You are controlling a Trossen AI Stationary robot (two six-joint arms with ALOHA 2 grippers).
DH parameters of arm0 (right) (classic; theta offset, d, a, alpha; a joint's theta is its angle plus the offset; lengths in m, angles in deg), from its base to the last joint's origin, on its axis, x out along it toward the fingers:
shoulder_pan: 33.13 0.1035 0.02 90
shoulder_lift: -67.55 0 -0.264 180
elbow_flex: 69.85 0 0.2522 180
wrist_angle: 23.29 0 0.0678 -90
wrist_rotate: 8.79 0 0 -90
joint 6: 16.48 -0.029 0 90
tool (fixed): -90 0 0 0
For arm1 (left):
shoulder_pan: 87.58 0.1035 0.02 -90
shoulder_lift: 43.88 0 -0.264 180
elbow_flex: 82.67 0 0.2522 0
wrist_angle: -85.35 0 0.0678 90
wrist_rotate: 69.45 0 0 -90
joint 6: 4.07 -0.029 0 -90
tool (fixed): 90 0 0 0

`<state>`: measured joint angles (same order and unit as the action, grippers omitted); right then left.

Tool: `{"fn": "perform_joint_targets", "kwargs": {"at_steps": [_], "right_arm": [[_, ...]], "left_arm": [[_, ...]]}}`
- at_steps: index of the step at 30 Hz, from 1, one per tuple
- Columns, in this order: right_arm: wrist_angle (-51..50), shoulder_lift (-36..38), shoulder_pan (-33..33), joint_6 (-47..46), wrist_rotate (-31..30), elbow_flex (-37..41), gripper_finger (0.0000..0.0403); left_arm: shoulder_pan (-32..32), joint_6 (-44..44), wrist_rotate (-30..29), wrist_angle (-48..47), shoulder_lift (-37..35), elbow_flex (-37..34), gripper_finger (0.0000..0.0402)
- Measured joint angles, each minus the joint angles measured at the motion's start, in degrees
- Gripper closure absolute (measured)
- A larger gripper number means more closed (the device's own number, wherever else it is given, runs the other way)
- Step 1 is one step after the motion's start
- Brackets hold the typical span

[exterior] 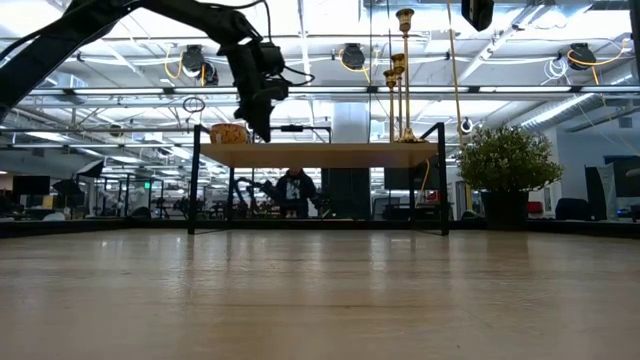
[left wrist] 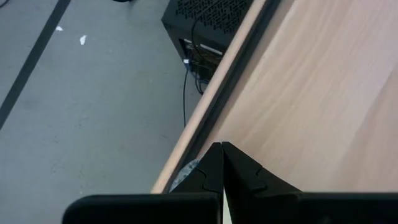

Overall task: Pick & Place candle stick holders
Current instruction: Put the light blue scented candle aligned with the black scented candle on the shelf

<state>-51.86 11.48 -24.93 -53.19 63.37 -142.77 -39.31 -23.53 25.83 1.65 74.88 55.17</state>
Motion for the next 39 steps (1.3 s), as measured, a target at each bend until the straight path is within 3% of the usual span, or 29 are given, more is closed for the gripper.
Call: {"fn": "perform_joint_targets", "kwargs": {"at_steps": [22, 39], "right_arm": [[0.0, 0.0, 0.1, -0.1, 0.0, 0.0, 0.0403], [0.0, 0.0, 0.2, 0.2, 0.0, 0.0, 0.0403]], "left_arm": [[-0.2, -1.1, 1.8, -0.6, 0.2, 0.0, 0.0401], [-0.8, -1.7, -0.4, -1.1, 1.6, -0.1, 0.0400]]}}
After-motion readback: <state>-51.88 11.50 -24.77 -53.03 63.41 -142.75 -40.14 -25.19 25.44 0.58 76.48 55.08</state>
